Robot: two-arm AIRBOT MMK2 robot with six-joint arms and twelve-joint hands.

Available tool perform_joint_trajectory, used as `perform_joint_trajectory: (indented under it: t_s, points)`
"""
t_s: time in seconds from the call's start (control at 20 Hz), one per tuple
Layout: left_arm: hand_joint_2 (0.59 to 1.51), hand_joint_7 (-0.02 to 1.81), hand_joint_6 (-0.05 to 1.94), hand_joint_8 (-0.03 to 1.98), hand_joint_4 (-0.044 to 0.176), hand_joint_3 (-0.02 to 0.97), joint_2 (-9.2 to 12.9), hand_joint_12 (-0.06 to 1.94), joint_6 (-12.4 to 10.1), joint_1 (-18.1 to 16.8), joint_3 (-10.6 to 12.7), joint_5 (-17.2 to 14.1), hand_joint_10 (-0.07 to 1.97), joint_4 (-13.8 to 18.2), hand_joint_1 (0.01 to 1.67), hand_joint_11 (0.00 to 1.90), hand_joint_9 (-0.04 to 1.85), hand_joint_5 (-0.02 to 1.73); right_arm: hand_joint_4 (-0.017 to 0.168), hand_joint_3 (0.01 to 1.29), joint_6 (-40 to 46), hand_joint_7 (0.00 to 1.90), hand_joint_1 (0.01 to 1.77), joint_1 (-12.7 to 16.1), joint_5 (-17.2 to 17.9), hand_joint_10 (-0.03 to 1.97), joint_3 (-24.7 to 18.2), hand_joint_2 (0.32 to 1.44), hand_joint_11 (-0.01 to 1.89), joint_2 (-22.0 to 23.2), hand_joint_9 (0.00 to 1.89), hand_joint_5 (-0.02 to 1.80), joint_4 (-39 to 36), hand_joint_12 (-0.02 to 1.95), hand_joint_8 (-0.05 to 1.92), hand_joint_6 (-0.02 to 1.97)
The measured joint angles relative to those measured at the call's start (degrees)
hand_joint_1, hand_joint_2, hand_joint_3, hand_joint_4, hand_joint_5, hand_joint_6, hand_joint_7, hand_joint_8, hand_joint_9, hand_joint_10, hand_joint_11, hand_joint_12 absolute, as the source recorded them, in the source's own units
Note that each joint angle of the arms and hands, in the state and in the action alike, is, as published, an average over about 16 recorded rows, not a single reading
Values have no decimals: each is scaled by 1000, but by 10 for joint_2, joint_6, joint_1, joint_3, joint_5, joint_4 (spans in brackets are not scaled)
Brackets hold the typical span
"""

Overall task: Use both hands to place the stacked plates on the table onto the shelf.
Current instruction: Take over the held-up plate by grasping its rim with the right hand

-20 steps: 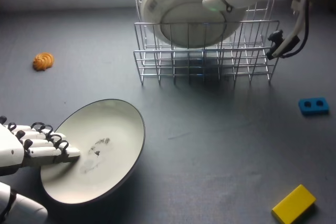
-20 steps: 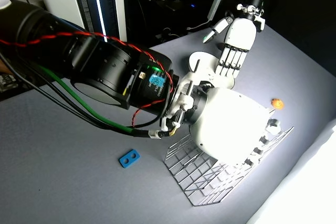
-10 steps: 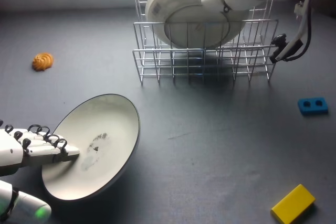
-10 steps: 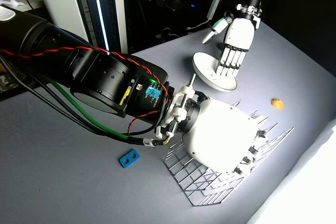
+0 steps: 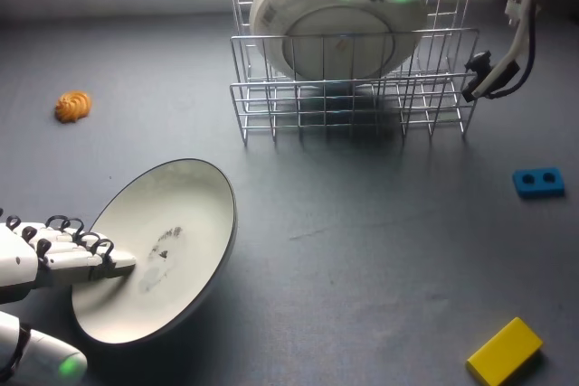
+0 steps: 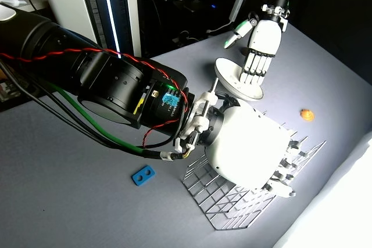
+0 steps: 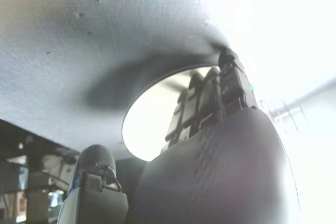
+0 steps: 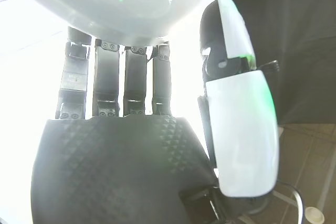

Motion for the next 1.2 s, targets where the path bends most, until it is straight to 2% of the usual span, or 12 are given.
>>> perform_joint_trajectory:
  t_s: [0.35,0.5,0.8,1.05,1.2]
  points:
    - [1146,40,-31,-4,9,15,1,1,0,0,1,0,-35,0,22,23,-21,-3,-3,11,-14,505,636,17,20,79,-33,1230,47,12,471,417,-74,1252,22,42]
    - [1147,36,-31,-3,8,15,1,1,0,1,3,-1,-36,3,22,22,-21,-4,-3,11,-45,410,584,21,37,51,-62,1237,18,17,384,338,-120,1127,18,32]
    - [1148,32,-31,-2,3,15,1,1,0,4,5,-5,-36,9,22,22,-21,-4,0,10,-159,229,723,6,74,31,-127,1137,16,13,211,203,-199,730,17,32]
    - [1150,30,-31,-3,-1,15,2,0,1,6,7,-7,-36,12,22,22,-21,-4,2,10,-278,103,851,-30,101,25,-170,1049,20,-7,90,109,-238,372,17,32]
    - [1151,31,-31,-5,-3,15,2,1,1,6,8,-6,-37,13,22,22,-22,-3,3,10,-344,47,934,-55,111,24,-182,986,23,-26,38,68,-243,181,17,32]
